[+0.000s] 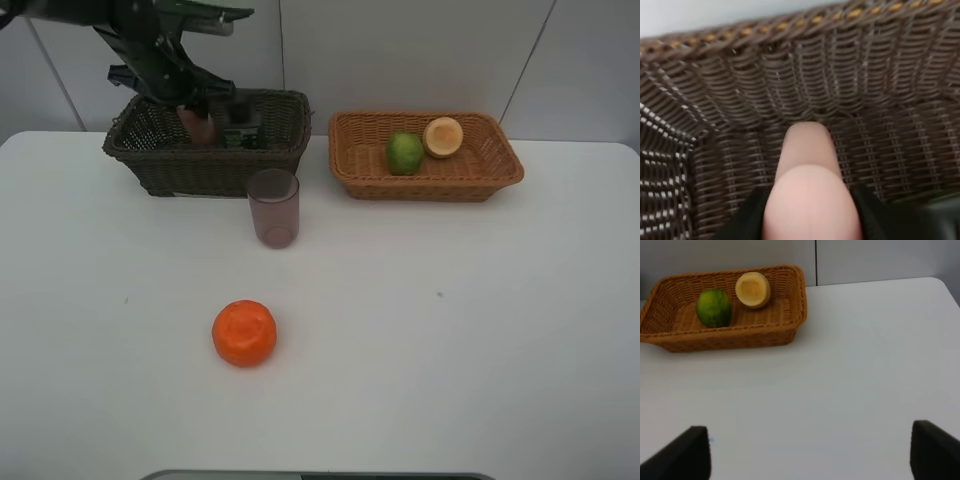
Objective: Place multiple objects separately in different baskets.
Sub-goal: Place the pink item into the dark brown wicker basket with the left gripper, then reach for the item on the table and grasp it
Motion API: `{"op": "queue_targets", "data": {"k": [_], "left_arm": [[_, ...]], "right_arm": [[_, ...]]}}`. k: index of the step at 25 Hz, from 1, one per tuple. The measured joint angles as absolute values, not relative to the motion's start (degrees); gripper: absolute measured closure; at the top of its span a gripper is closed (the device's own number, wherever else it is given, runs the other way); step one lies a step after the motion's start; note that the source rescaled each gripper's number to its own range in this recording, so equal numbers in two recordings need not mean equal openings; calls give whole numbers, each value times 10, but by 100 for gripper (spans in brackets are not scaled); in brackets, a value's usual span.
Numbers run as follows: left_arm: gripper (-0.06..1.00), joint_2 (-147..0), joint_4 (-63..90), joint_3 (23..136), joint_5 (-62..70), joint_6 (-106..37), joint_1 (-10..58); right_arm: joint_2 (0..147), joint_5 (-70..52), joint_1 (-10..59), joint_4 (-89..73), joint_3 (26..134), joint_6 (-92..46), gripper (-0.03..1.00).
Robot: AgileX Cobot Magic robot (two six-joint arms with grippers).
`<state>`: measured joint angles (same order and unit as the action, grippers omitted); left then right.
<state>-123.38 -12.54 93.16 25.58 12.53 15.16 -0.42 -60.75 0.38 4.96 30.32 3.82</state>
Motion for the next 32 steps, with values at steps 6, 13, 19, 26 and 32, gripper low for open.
{"op": "queue_targets", "data": {"k": [6,13,19,26,32], "left_arm": [[57,-1250,-123,932,254,124,152],[57,-1250,-99,932,266,110,151],[50,-1250,-96,932,289,97,145],[9,-1238,-96,932,297,94,144],[8,-1174,-87,932,338,94,144]], "right_arm": [[-4,-608,4,50,303,38,28],[-4,-608,4,50,303,38,28],[-4,-608,4,50,303,38,28],[-4,-608,4,50,303,38,28],[-4,-608,4,50,303,38,28]]}}
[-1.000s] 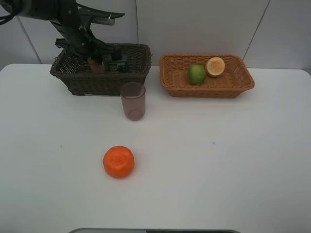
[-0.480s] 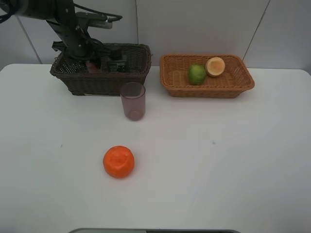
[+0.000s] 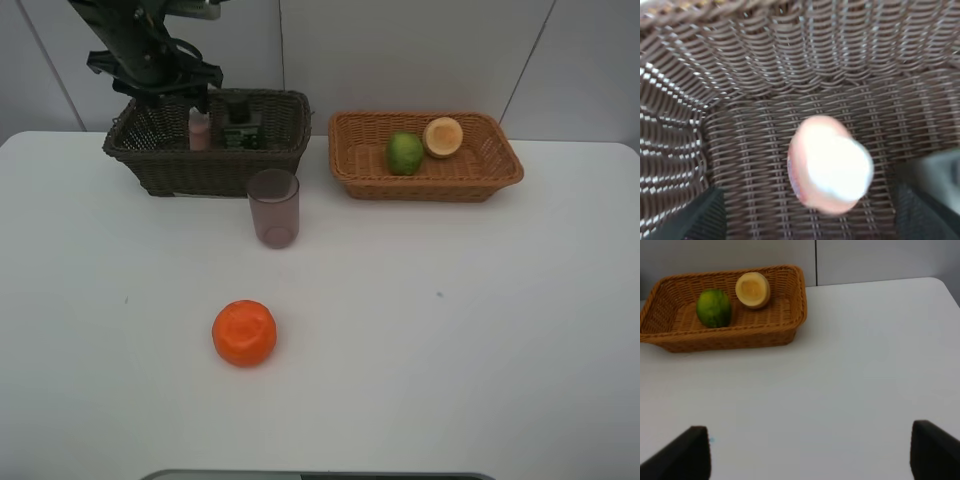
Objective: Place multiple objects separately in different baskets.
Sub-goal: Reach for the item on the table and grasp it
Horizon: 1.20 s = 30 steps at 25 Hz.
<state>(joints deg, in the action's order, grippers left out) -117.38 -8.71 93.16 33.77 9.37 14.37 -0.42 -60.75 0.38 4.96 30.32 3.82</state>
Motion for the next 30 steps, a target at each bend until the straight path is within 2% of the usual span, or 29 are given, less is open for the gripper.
{"op": "queue_targets", "data": {"k": [9,13,17,25,30], "left_arm": [[7,-1091,-55,933,417,45,179],[-3,-1081,-54,933,457,28,212],[-5,-1080,-53,933,484,0,249],[-5,-1087,-24,934,502,-131,339],[-5,-1121,7,934,543,-223,368]], "right_arm": [[-4,-608,4,50,303,38,28],[-4,-608,4,50,303,38,28],[-4,-608,4,50,303,38,28],[-4,-608,4,50,303,38,28],[-4,-608,4,50,303,38,28]]}}
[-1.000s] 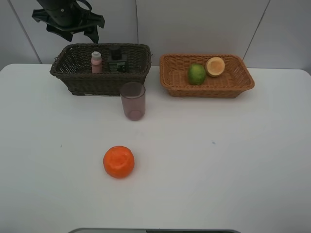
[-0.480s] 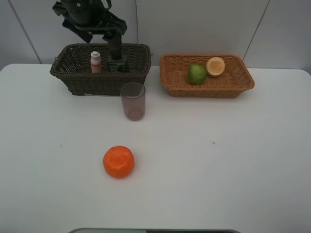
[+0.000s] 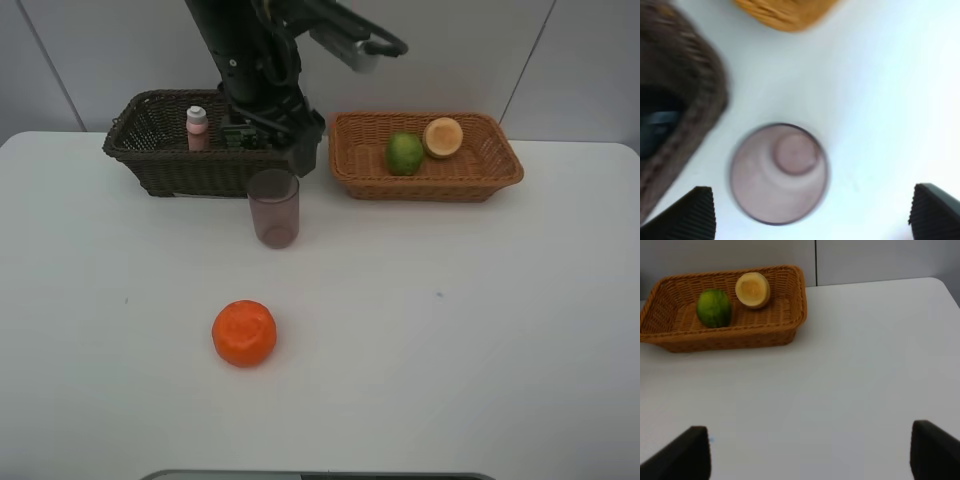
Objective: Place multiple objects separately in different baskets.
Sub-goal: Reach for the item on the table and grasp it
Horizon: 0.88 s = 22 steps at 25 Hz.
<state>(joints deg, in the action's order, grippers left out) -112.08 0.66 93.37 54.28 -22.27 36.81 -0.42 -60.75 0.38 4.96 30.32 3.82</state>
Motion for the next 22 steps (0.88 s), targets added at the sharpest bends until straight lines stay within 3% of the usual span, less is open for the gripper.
{"op": "queue_targets", "data": {"k": [22], "left_arm": [[-5,-1228,6,934,498,-244,381]], "right_arm": [[-4,-608,4,50,303,38,28]]}}
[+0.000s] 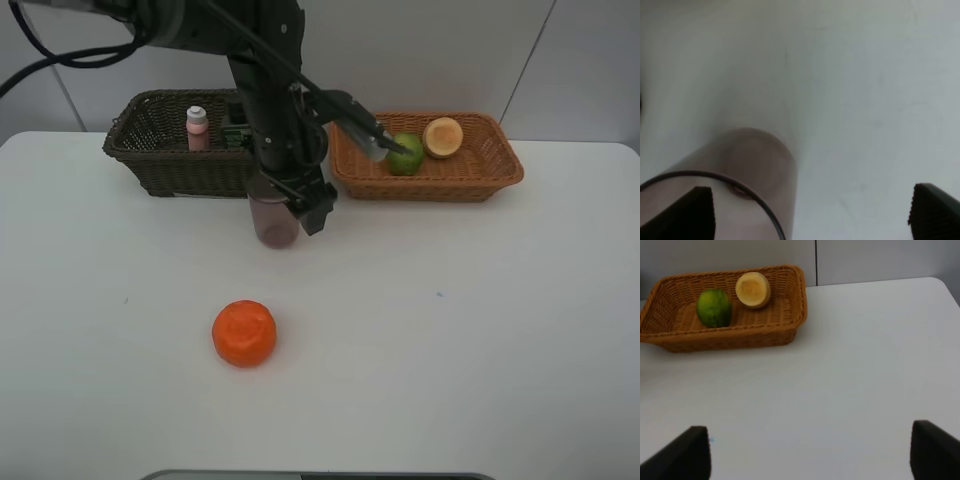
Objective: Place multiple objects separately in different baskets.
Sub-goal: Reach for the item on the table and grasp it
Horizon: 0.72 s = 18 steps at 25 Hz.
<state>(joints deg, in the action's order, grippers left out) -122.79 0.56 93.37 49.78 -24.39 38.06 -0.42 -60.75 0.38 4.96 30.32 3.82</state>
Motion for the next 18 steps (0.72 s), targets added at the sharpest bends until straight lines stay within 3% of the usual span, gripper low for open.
{"op": "queue_targets", "data": {"k": [18], "left_arm": [[-4,-1286,3,934,483,-242,378]], "right_arm": [[-4,-608,4,50,303,38,28]]}}
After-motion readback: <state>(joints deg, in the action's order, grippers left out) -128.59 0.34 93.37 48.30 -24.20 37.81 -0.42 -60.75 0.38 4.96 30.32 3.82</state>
